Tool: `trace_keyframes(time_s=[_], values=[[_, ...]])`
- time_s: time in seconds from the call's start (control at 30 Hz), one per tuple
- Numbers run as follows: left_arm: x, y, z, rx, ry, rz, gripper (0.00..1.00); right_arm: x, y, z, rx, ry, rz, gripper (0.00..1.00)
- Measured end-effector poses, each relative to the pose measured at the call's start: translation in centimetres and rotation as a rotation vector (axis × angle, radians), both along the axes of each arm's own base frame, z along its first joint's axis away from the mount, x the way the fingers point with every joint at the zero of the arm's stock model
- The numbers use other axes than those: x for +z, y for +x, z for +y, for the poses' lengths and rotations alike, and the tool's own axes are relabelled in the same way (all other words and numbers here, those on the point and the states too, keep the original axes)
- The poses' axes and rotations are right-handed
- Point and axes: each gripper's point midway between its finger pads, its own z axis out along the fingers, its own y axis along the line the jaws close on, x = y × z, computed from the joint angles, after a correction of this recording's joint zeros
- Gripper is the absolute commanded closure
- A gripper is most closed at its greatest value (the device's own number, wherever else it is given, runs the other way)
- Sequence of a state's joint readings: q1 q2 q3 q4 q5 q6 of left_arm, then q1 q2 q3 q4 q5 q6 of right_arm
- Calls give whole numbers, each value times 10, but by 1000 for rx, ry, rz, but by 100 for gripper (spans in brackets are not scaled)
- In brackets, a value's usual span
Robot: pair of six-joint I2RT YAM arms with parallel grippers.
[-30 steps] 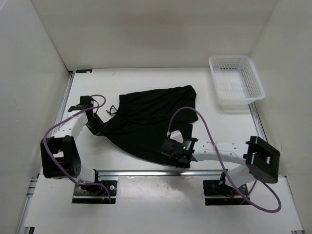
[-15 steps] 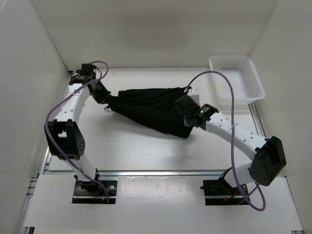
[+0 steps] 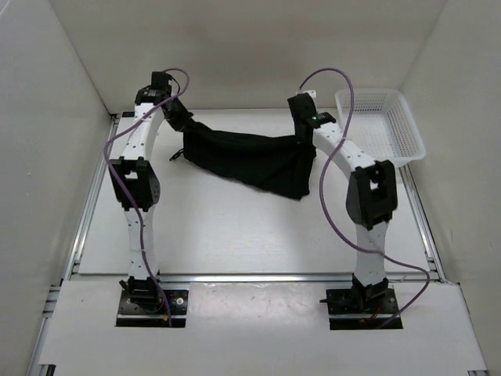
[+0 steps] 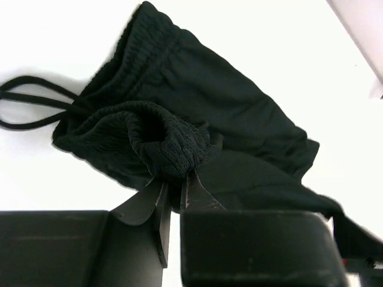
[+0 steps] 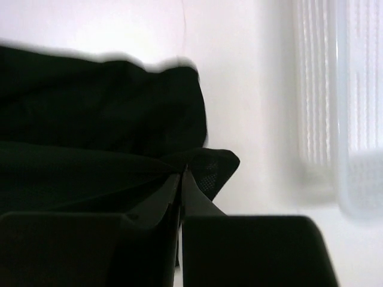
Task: Fold and stack the shorts
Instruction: Fold the shorts
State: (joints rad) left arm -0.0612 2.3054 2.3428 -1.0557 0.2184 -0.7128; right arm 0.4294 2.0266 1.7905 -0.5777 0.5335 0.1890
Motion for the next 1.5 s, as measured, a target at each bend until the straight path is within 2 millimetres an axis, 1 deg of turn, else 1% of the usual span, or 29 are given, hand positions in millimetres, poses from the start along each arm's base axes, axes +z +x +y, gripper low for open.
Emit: trace_keyframes(time_s=[0.1, 0.13, 0.17, 0.2, 0.23, 0.27, 0.3, 0.33, 0.4, 0.5, 0.53, 0.6, 0.63, 0.73, 0.77, 0.8, 0.9, 1.0, 1.07, 1.13, 1.17, 1.2, 1.23, 1.3, 1.33, 1.37, 1.43, 1.47, 1.5], values=[[-14, 24, -6, 4, -36, -13, 90, -6, 45, 6, 4, 8, -30, 100], [-20, 31, -8, 5, -48, -17, 88, -10, 61, 8, 6, 7, -39, 100], [-28, 38, -11, 4, -61, -18, 71, -12, 78, 10, 7, 16, -58, 100], [-35, 44, -12, 2, -70, -21, 55, -16, 91, 13, 13, 25, -67, 96], [-42, 48, -13, -6, -73, -24, 36, -20, 104, 16, 18, 35, -72, 67], [-50, 51, -14, -10, -77, -20, 21, -22, 114, 19, 19, 55, -86, 51], [-56, 52, -14, -15, -81, -10, 0, -27, 118, 20, 19, 71, -85, 47], [-60, 51, -13, -22, -81, -3, 0, -31, 116, 17, 18, 78, -65, 40], [-64, 49, -9, -30, -75, 4, 0, -39, 111, 11, 3, 94, -32, 34], [-59, 43, 1, -50, -47, -5, 0, -52, 91, 0, -28, 111, 29, 34], [-56, 41, 6, -53, -33, -8, 0, -57, 81, -4, -42, 120, 52, 34], [-50, 30, 18, -58, 2, -8, 0, -65, 54, -11, -70, 133, 113, 34], [-45, 24, 23, -59, 16, -5, 0, -65, 43, -13, -84, 145, 130, 33], [-33, 6, 39, -52, 54, -1, 0, -56, 6, -14, -123, 213, 164, 21], [-30, 0, 44, -47, 66, 2, 0, -51, -3, -14, -131, 240, 168, 18], [-28, -5, 48, -42, 77, 6, 0, -46, -14, -12, -140, 278, 175, 18], [-34, -16, 53, -43, 85, 34, 0, -36, -38, -7, -162, 390, 196, 18], [-56, -23, 49, -60, 86, 89, 0, -43, -53, -2, -197, 485, 240, 18], [-75, -25, 41, -78, 84, 125, 2, -56, -62, 0, -236, 530, 284, 19], [-92, -27, 32, -100, 81, 159, 8, -66, -72, 2, -273, 564, 328, 22], [-102, -29, 26, -112, 78, 180, 11, -68, -74, 4, -286, 582, 339, 24], [-111, -30, 20, -124, 77, 196, 14, -68, -74, 6, -297, 598, 344, 26], [-118, -31, 16, -131, 75, 209, 22, -68, -73, 8, -302, 616, 342, 28], [-132, -30, 7, -145, 69, 232, 32, -67, -69, 12, -310, 636, 336, 29], [-135, -29, 3, -149, 63, 238, 38, -68, -65, 13, -312, 639, 335, 31], [-134, -28, 1, -153, 55, 238, 53, -70, -60, 15, -312, 641, 333, 31], [-132, -20, -2, -153, 46, 219, 73, -76, -46, 20, -310, 644, 330, 32], [-131, -16, -2, -152, 39, 207, 85, -81, -41, 22, -309, 643, 331, 32], [-130, -14, -2, -151, 35, 203, 90, -87, -37, 23, -311, 642, 336, 34]])
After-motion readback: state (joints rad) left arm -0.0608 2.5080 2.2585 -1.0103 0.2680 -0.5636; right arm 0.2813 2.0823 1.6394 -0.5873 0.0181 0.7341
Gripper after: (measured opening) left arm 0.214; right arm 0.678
